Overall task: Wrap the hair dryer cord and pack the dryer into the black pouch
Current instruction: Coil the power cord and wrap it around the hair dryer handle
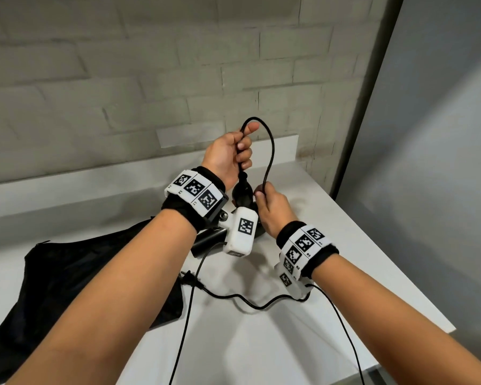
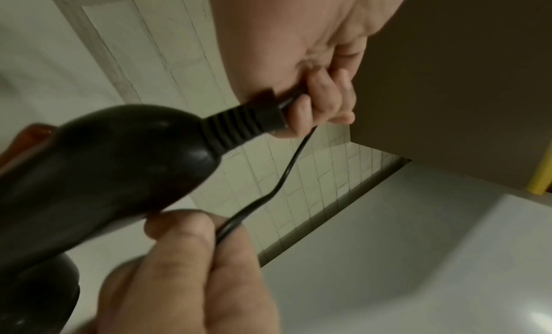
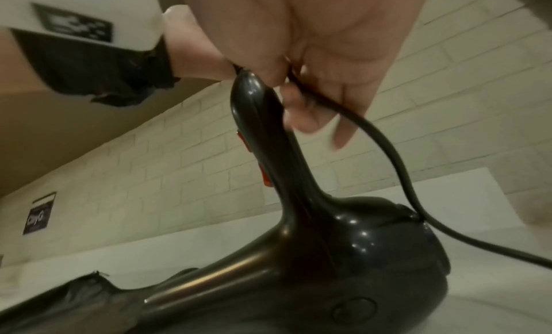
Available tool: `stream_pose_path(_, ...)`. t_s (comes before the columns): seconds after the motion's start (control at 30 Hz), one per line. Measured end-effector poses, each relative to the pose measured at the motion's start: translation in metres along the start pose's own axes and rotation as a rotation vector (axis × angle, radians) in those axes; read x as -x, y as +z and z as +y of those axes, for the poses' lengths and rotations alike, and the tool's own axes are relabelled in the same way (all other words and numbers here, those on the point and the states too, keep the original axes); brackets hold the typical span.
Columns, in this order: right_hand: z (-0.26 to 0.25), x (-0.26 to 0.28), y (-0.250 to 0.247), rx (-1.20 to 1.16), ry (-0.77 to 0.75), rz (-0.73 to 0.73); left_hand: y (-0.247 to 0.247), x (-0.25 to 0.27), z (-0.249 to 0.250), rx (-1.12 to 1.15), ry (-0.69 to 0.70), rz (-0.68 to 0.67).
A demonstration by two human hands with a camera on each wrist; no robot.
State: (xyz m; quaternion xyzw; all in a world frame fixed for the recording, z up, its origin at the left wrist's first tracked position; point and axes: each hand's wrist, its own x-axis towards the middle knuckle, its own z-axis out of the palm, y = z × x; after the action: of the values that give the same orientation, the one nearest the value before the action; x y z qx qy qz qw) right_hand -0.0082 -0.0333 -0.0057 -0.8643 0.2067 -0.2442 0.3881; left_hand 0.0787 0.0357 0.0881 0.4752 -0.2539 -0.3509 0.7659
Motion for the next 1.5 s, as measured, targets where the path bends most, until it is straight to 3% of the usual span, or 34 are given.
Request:
stream_pose_path(0.07, -0.001, 0.005, -0.004, 0.086, -0.044, -0.050, -0.002, -0.001, 0.000, -0.013, 0.013, -0.015)
stream_pose_path(0.2, -0.004, 0.012, -0.008, 0.530, -0.112, -0.242, -0.005, -0.001, -0.002, -0.043, 0.034, -0.001)
stream_pose_path(0.37, 0.001, 0.020, -0.012, 0.806, -0.248, -0.302, -0.004, -0.004, -0.002, 0.030, 0.008, 0.037)
stream_pose_path(0.43, 0.004, 0.023, -0.015, 0.853, -0.330, -0.271, -0.005, -0.006, 0.000, 0.050, 0.007, 0.057)
stream_pose_path(0.57, 0.001, 0.026, -0.026, 0.882, -0.546, -0.046, -0.007, -0.007, -0.005, -0.056, 0.036, 0.059)
stream_pose_path(0.7, -0.010, 0.016, -0.035, 0.610, -0.710, 0.027, -0.005, -0.006, -0.012, -0.117, 0.044, 0.106)
stream_pose_path(0.93, -0.065, -0.012, -0.059, 0.221, -0.601, 0.038, 0.006, 0.000, -0.014, -0.161, 0.026, 0.121)
stream_pose_path(1.1, -0.077, -0.043, -0.070, 0.149, -0.474, 0.099, 0.008, 0.006, -0.015, -0.445, 0.012, 0.125)
stream_pose_path(1.3, -0.060, -0.076, -0.077, 0.268, -0.214, 0.069, 0.000, 0.006, -0.017, -0.405, -0.080, -0.042)
stream_pose_path(1.5, -0.051, -0.068, -0.061, 0.017, -0.188, -0.003, -0.010, 0.006, -0.014, -0.328, -0.141, -0.085)
